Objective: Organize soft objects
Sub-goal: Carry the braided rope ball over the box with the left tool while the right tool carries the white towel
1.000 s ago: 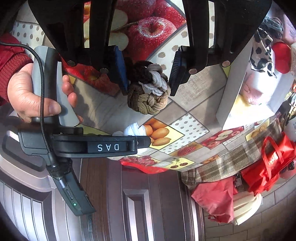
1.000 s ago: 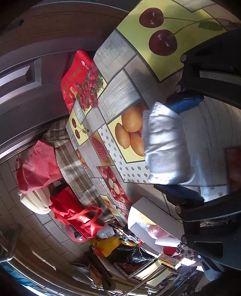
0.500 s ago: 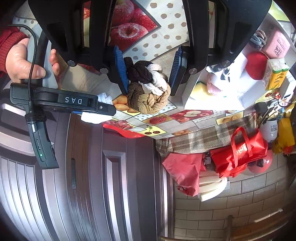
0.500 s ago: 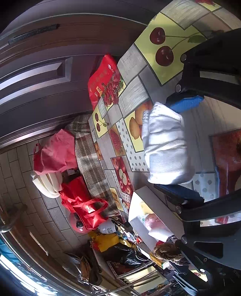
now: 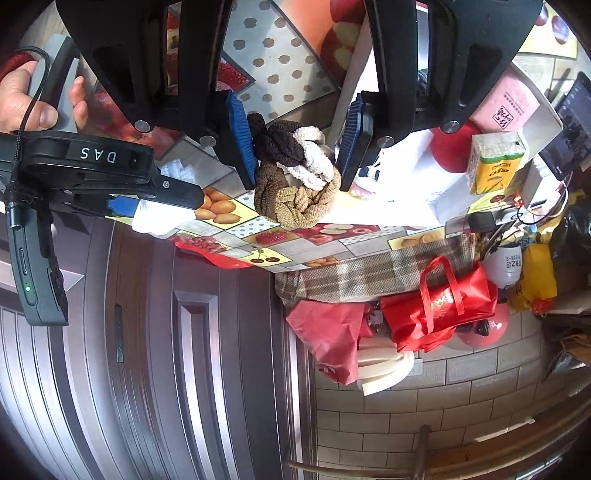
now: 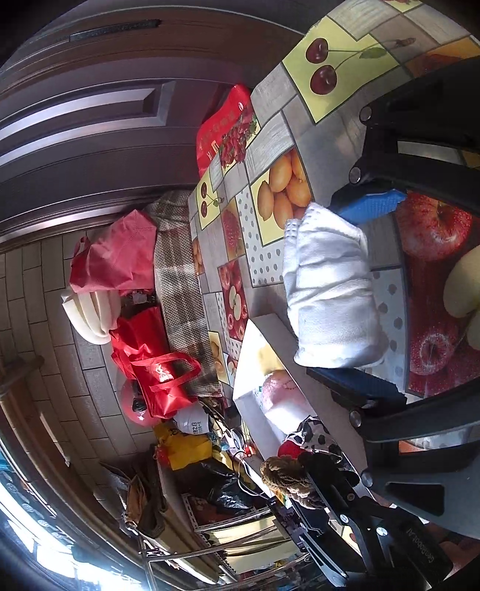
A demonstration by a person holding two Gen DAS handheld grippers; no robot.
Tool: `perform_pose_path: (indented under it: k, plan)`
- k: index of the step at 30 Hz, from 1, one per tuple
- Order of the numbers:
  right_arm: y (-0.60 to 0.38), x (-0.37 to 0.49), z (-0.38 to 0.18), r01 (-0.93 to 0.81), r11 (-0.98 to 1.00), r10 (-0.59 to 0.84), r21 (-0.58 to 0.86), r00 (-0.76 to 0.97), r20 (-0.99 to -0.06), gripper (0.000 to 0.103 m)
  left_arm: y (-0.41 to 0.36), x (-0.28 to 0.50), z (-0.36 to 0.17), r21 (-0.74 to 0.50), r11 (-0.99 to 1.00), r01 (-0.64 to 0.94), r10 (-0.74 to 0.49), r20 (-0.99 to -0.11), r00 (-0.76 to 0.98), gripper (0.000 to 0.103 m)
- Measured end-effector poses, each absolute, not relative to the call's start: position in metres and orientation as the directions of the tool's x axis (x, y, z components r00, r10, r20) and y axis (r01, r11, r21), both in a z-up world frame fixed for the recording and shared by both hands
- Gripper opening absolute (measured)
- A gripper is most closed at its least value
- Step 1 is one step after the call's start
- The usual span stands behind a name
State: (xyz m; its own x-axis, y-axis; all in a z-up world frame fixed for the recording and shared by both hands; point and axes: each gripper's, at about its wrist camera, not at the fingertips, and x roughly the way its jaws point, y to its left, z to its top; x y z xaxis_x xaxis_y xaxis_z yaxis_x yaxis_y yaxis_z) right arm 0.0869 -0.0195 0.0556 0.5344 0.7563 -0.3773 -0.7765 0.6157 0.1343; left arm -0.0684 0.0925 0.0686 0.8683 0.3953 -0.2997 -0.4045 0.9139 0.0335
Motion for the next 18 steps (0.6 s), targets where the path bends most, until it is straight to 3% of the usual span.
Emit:
perform_pose_path:
  k: [18]
  plan:
    - [0.021,0.037,0.056,-0.851,0.525,0.801,0.028,0.482,-0.355,0.071,0.151,-0.118,0.062,-0.008,0.833,-0.553,0.524,-0.311,0.793,0.043]
